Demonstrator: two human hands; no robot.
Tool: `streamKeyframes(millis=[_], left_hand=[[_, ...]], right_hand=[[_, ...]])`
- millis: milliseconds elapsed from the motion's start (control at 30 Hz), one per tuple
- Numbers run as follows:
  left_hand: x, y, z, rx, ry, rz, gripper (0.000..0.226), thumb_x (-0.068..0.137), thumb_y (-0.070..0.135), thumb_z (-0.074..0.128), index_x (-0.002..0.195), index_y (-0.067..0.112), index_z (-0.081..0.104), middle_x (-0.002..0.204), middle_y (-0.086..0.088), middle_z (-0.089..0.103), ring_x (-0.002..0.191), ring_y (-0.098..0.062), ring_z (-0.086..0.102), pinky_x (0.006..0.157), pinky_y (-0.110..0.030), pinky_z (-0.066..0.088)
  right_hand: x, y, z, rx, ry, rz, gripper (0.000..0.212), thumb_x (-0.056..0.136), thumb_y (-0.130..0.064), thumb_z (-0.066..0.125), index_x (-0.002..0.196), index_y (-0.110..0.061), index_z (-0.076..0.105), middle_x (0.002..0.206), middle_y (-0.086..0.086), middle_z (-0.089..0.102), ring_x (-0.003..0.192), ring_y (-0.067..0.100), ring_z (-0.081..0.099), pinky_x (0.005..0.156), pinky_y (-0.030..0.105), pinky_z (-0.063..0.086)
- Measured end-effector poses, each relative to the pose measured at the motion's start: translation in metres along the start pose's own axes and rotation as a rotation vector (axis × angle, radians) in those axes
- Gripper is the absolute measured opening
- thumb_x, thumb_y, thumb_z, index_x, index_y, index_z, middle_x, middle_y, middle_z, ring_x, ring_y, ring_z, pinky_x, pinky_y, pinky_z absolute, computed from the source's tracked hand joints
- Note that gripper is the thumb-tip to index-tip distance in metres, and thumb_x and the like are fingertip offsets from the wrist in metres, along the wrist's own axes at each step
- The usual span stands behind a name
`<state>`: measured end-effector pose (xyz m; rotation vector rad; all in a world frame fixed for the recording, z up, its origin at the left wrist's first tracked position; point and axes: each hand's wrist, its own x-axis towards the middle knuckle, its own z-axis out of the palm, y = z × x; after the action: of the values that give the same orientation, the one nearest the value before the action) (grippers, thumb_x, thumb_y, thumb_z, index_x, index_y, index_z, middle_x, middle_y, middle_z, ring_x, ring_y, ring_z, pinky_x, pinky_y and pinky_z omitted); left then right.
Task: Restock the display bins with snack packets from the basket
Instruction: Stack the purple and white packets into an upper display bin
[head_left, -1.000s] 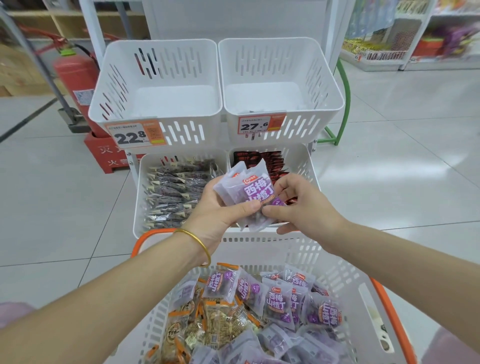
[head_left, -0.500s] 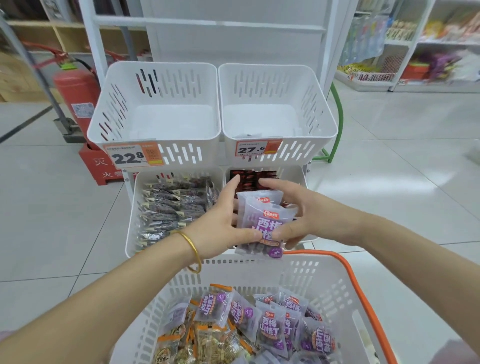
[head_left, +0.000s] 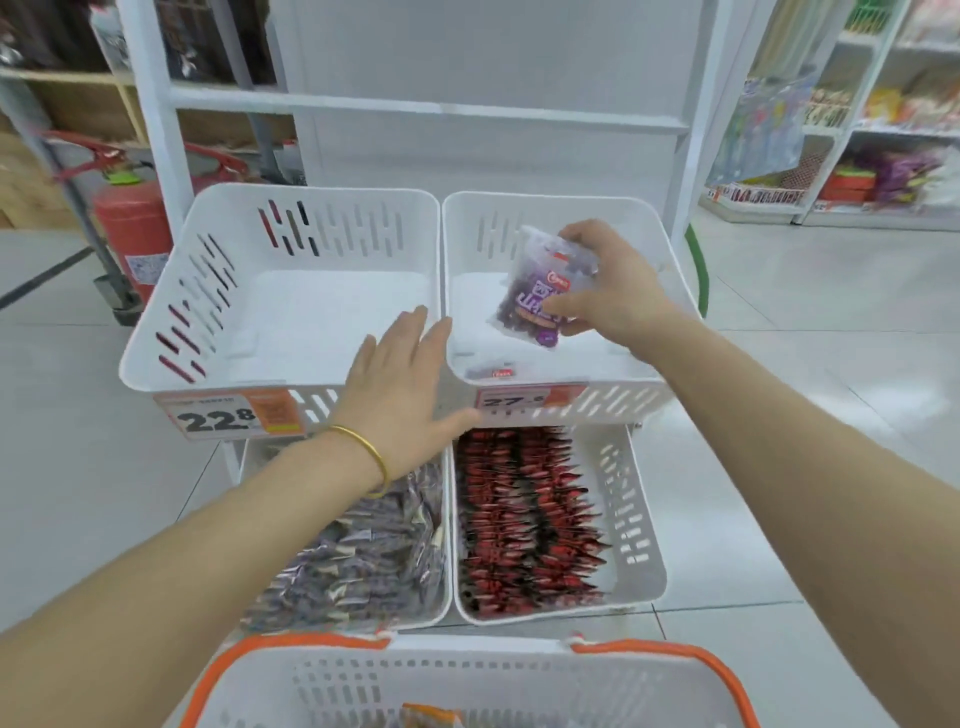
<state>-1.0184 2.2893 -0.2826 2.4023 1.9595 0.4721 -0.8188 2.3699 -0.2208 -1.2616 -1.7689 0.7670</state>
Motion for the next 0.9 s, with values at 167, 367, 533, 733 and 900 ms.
streamKeyframes(millis=[167,367,533,733,900], left_hand=[[0.000,-0.005,0.021,0.208,-0.010,0.005,0.092,0.088,0.064,0.035,0.148,0.018,-0.016,0.158,-0.002,-0.013,0.145,-0.015,-0.012,0.117,-0.042,-0.010],[0.002,-0.008,0.027,0.169,0.054,0.027,0.092,0.088,0.058,0.043,0.149,0.017,-0.012,0.159,-0.002,-0.007,0.146,-0.015,-0.007,0.117,-0.040,-0.007],[0.003,-0.011,0.030,0.138,0.091,0.056,0.093,0.080,0.049,0.059,0.150,0.013,0.011,0.156,-0.008,0.017,0.145,-0.021,0.015,0.116,-0.042,0.004],[0.002,-0.011,0.030,0.142,0.084,0.063,0.092,0.085,0.047,0.052,0.150,0.017,-0.004,0.159,-0.003,0.001,0.146,-0.017,0.000,0.116,-0.037,-0.005],[0.003,-0.010,0.030,0.136,0.092,0.056,0.092,0.085,0.047,0.051,0.150,0.018,-0.008,0.159,-0.003,-0.001,0.146,-0.016,-0.002,0.117,-0.037,-0.005]], right_hand=[[0.053,0.046,0.046,-0.591,-0.175,-0.097,0.054,0.075,0.004,0.065,0.123,-0.013,0.048,0.122,0.014,0.050,0.103,0.033,0.054,0.084,0.039,0.049],[0.057,0.054,0.043,-0.111,-0.461,0.253,0.044,0.084,0.002,0.055,0.123,-0.017,0.047,0.120,0.004,0.046,0.083,0.019,0.056,0.070,0.028,0.051],[0.057,0.053,0.039,-0.078,-0.439,0.168,0.027,0.083,0.006,0.053,0.100,-0.015,0.057,0.123,0.011,0.048,0.085,0.022,0.055,0.074,0.035,0.054],[0.048,0.051,0.034,0.081,-0.286,0.117,0.023,0.083,0.010,0.050,0.085,-0.012,0.058,0.108,0.010,0.058,0.083,0.023,0.060,0.070,0.030,0.056],[0.044,0.049,0.047,0.031,-0.319,0.109,0.022,0.085,0.004,0.052,0.089,-0.018,0.051,0.100,0.004,0.052,0.084,0.021,0.055,0.082,0.041,0.054]])
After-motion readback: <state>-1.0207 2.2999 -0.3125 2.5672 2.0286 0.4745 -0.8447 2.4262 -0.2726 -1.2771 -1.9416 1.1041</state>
